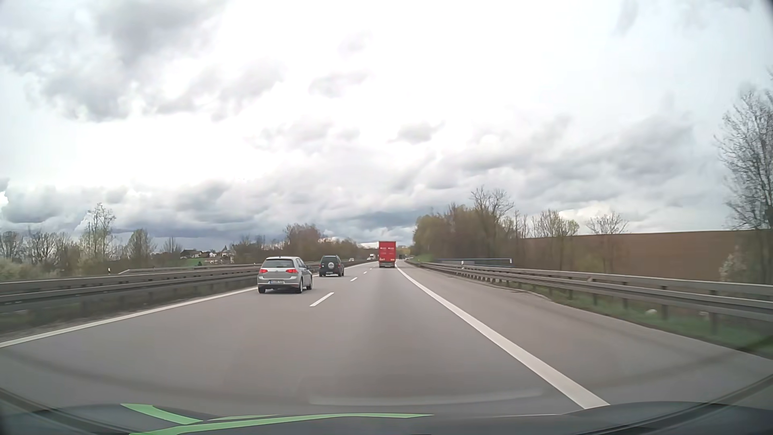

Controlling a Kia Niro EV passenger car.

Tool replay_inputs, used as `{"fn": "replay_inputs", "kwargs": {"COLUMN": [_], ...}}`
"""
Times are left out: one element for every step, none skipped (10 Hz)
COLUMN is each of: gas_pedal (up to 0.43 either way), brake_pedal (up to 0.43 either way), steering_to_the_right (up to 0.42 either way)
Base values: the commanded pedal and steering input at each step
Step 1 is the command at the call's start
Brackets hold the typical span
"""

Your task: Follow the waypoints while adhering to traffic rules and regulations

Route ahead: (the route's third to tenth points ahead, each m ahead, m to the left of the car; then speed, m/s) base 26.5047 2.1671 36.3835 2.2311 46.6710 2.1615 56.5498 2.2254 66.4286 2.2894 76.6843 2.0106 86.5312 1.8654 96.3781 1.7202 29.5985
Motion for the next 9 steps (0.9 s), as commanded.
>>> {"fn": "replay_inputs", "kwargs": {"gas_pedal": [0.240, 0.248, 0.248, 0.280, 0.280, 0.280, 0.280, 0.280, 0.280], "brake_pedal": [0.000, 0.000, 0.000, 0.000, 0.000, 0.000, 0.000, 0.000, 0.000], "steering_to_the_right": [0.000, 0.000, 0.000, 0.000, 0.000, 0.000, 0.000, 0.000, 0.000]}}
